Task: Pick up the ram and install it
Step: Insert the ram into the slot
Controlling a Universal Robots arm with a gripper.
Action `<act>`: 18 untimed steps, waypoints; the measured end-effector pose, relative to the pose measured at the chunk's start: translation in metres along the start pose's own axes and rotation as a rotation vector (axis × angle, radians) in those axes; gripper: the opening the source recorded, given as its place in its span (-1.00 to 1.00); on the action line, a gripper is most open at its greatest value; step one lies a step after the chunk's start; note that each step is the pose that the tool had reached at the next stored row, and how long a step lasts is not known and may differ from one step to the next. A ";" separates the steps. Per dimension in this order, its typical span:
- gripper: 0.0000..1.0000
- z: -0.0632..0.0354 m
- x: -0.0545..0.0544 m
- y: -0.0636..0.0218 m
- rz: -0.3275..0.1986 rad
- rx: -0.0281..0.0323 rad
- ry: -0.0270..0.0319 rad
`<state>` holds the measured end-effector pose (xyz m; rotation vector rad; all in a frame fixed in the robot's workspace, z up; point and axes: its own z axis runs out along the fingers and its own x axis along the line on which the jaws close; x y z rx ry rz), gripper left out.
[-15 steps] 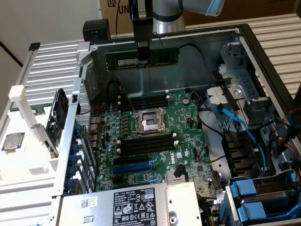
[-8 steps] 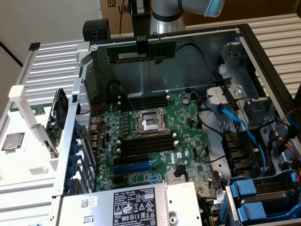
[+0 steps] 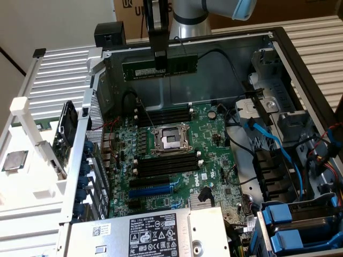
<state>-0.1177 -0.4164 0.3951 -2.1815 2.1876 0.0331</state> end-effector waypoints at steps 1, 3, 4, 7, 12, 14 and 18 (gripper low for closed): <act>-0.73 0.0017 0.000 -0.0003 0.000 0.0011 0.0000; -0.73 0.0047 0.000 -0.0015 0.000 0.0029 0.0002; -0.73 0.0066 0.000 -0.0025 0.000 0.0030 -0.0002; -0.73 0.0120 0.001 -0.0034 0.000 0.0038 -0.0003; -0.73 0.0194 0.002 -0.0033 -0.001 0.0076 0.0101; -0.73 0.0213 0.002 -0.0032 -0.001 0.0248 0.0128; -0.73 0.0260 0.002 -0.0019 0.015 0.0553 0.0132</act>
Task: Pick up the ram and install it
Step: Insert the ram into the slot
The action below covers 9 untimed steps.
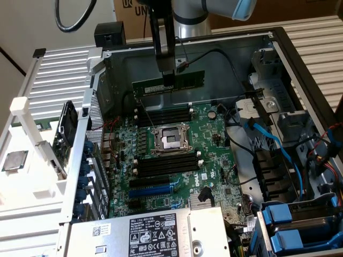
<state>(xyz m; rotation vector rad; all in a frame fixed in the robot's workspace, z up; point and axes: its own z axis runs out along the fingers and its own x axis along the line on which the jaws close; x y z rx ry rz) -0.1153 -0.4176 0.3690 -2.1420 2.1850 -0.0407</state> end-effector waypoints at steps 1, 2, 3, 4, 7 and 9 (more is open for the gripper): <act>-0.73 0.0010 0.000 0.0001 0.007 0.0010 0.0004; -0.73 0.0021 0.000 0.0002 0.017 0.0015 0.0002; -0.73 0.0033 0.000 0.0003 0.025 0.0022 0.0005; -0.73 0.0046 0.000 0.0005 0.032 0.0030 0.0009; -0.73 0.0095 0.001 0.0014 0.040 0.0036 0.0004; -0.73 0.0131 0.001 0.0018 0.040 0.0036 0.0001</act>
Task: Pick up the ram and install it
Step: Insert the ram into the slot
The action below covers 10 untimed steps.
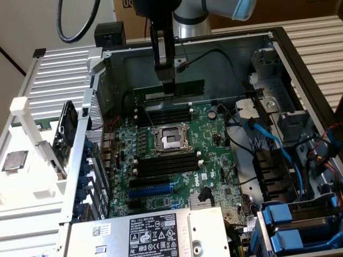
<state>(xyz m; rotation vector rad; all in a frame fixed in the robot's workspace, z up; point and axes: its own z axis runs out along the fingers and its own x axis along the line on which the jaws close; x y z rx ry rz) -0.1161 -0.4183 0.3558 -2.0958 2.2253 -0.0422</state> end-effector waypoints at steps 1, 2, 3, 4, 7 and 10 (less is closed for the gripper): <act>-0.73 0.0018 0.000 0.0002 0.000 0.0001 -0.0001; -0.73 0.0037 0.000 0.0004 0.000 0.0000 0.0000; -0.73 0.0073 0.002 0.0007 0.000 -0.0001 0.0000; -0.73 0.0091 0.003 0.0008 0.000 0.0000 -0.0001; -0.73 0.0143 0.006 0.0011 -0.001 -0.0001 0.0000; -0.73 0.0197 0.008 0.0016 -0.002 0.0000 -0.0002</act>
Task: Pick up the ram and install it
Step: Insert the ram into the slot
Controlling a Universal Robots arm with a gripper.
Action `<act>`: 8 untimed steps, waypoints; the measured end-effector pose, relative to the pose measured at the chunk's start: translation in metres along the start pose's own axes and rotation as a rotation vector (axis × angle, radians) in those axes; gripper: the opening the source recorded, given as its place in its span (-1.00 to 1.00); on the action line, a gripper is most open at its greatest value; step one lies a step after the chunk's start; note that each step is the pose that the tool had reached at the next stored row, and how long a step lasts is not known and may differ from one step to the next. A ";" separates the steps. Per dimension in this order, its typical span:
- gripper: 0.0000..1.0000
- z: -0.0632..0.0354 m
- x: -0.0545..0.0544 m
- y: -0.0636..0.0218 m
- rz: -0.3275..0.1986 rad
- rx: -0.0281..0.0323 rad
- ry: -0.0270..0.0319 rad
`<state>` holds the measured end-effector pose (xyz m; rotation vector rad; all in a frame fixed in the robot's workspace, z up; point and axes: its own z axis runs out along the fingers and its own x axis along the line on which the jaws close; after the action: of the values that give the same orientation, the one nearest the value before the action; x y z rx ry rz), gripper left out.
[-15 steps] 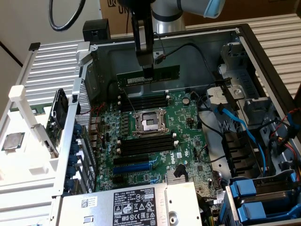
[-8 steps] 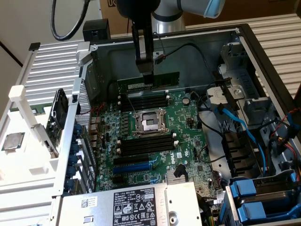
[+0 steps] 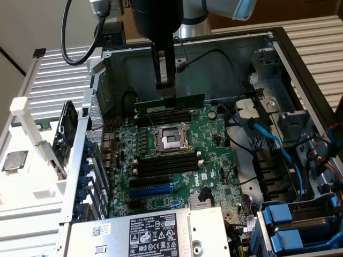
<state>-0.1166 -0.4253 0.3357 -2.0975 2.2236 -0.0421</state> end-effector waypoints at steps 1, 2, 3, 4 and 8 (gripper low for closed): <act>-0.73 0.0018 0.000 0.0005 -0.002 0.0000 -0.0002; -0.73 0.0036 0.000 0.0015 -0.005 -0.0002 -0.0003; -0.73 0.0052 0.001 0.0026 -0.008 -0.0004 -0.0005; -0.73 0.0070 0.001 0.0036 -0.011 -0.0004 -0.0008; -0.73 0.0140 -0.005 0.0095 -0.023 -0.0009 0.0007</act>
<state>-0.1246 -0.4193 0.3212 -2.1241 2.2002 -0.0435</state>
